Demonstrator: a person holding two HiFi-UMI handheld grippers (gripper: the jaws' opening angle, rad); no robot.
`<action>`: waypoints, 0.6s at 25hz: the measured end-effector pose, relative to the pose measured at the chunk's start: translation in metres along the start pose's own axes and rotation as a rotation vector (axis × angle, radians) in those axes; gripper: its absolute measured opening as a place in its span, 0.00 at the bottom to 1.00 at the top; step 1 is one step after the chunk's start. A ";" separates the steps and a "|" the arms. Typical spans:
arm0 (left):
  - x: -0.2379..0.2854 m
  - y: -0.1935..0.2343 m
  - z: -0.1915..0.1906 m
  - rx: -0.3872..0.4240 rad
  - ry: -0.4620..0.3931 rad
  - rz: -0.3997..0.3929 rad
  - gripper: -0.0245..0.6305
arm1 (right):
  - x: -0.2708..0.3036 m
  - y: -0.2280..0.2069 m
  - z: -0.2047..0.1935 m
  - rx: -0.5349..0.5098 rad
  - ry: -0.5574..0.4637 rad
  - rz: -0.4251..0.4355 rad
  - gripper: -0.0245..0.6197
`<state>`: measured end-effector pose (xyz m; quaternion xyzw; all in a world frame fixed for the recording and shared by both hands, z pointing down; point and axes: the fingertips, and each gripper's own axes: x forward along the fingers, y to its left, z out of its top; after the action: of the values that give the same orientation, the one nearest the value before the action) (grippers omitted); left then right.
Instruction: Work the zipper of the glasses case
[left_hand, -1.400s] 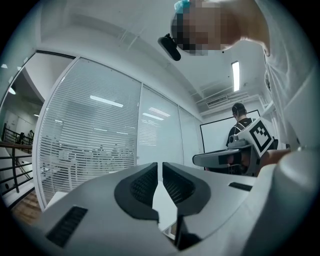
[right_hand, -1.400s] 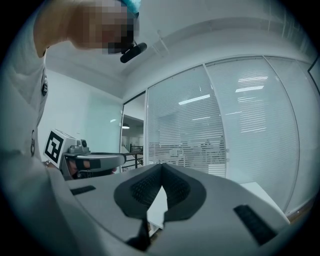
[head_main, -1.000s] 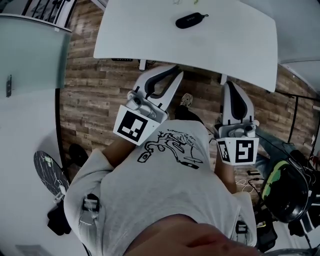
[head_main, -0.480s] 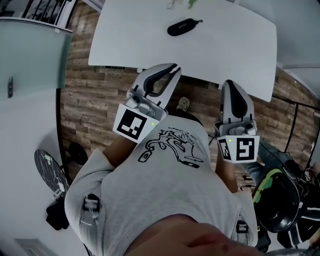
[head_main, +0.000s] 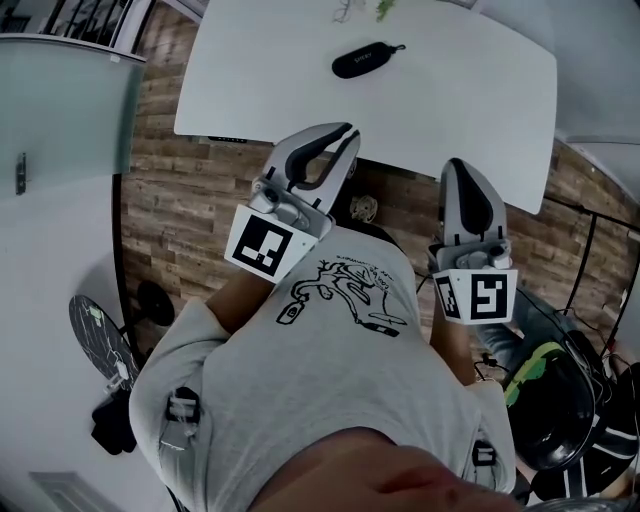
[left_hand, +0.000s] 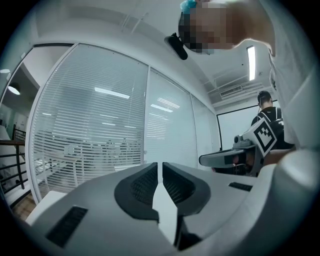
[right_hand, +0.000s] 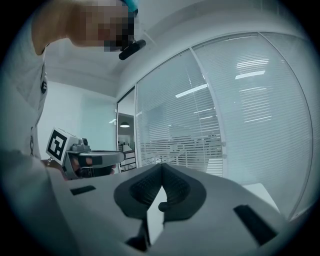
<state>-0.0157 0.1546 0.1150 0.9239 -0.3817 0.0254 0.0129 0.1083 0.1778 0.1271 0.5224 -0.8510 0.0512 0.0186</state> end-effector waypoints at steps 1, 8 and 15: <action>0.004 0.003 0.000 -0.001 0.000 0.000 0.10 | 0.004 -0.003 0.000 -0.001 0.002 -0.001 0.05; 0.026 0.027 -0.003 0.005 0.006 -0.006 0.10 | 0.031 -0.017 -0.002 -0.004 0.014 -0.009 0.05; 0.049 0.063 -0.006 -0.014 0.014 -0.013 0.10 | 0.074 -0.025 -0.005 -0.010 0.047 -0.001 0.05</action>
<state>-0.0253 0.0758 0.1244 0.9261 -0.3756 0.0291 0.0222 0.0972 0.1017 0.1403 0.5213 -0.8503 0.0591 0.0413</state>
